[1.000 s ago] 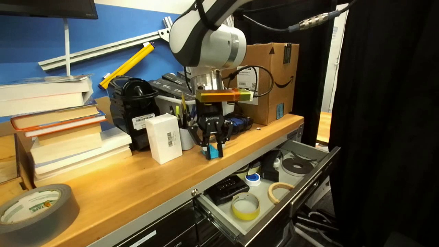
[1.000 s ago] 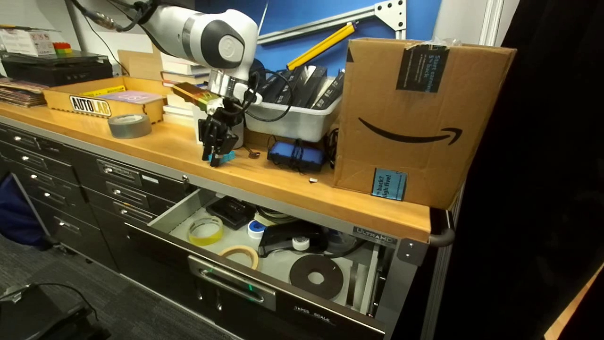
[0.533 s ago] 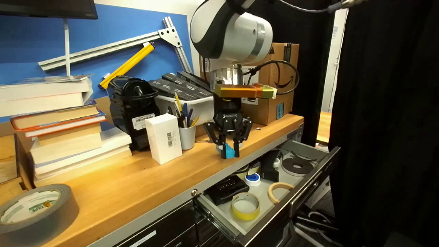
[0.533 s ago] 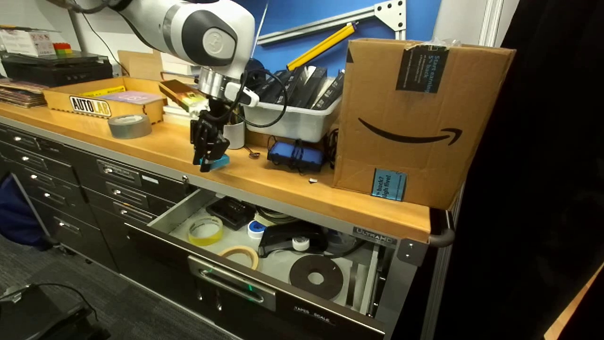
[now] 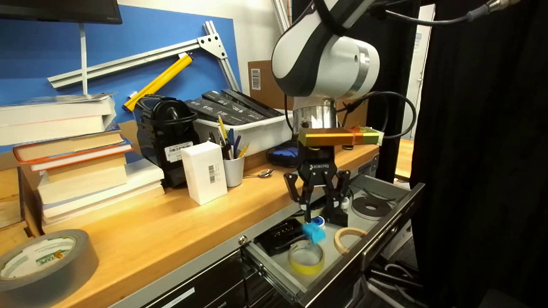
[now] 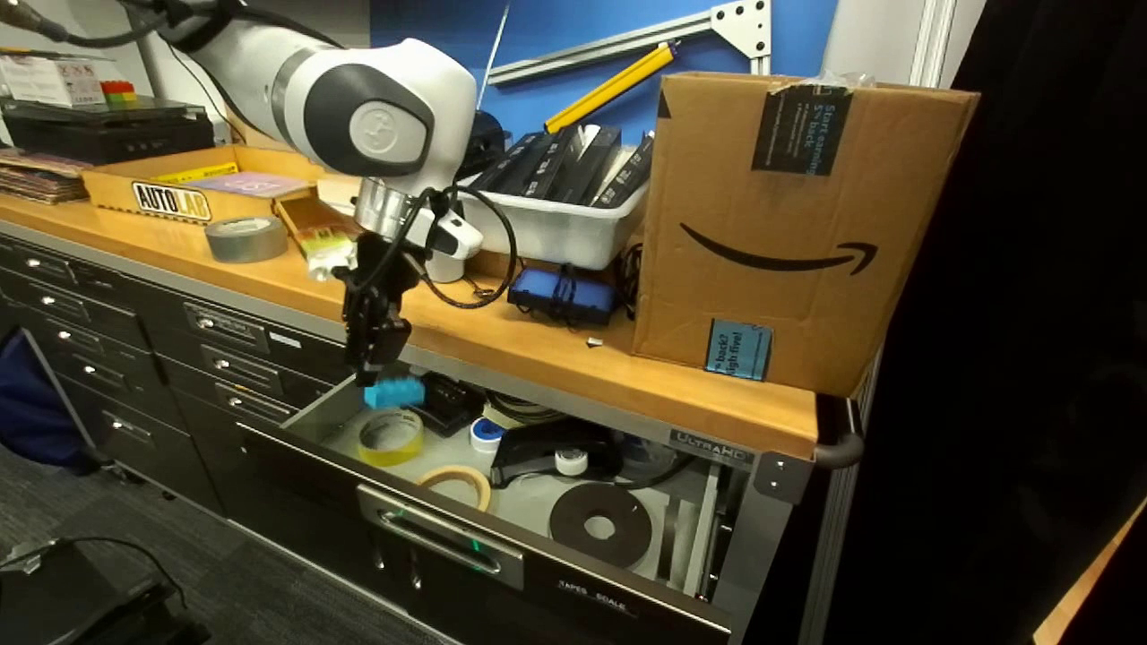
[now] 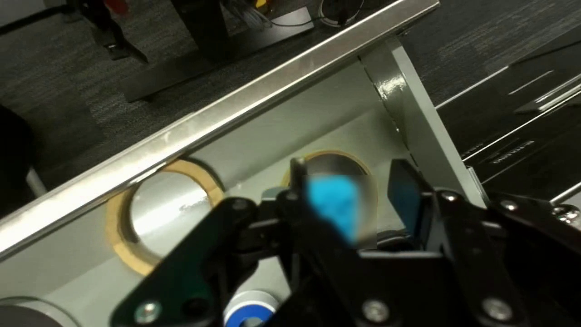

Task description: Pick up the blue object from the counter and put it in the open drawer and close it

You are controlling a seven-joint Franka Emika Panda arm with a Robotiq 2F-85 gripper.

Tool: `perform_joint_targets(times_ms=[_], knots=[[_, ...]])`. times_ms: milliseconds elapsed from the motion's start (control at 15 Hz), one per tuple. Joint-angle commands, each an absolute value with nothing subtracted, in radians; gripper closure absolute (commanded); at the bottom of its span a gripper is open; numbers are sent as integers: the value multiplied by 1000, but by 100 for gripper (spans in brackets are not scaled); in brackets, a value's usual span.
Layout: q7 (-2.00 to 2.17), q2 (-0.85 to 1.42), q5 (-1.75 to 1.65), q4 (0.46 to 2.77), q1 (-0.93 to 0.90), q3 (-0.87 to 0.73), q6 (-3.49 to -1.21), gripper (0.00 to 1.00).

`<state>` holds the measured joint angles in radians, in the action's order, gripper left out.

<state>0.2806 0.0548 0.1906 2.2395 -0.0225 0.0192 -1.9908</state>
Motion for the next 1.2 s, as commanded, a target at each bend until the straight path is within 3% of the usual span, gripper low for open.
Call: perform_joint_targets(times_ms=[0, 133, 733, 1133], knots=[[303, 20, 233, 2309, -15, 12, -2040, 16], [309, 2, 244, 2343, -7, 5, -2056, 0], [320, 2, 169, 2471, 25, -29, -1911, 0], [427, 107, 149, 2485, 13, -27, -1989, 0]])
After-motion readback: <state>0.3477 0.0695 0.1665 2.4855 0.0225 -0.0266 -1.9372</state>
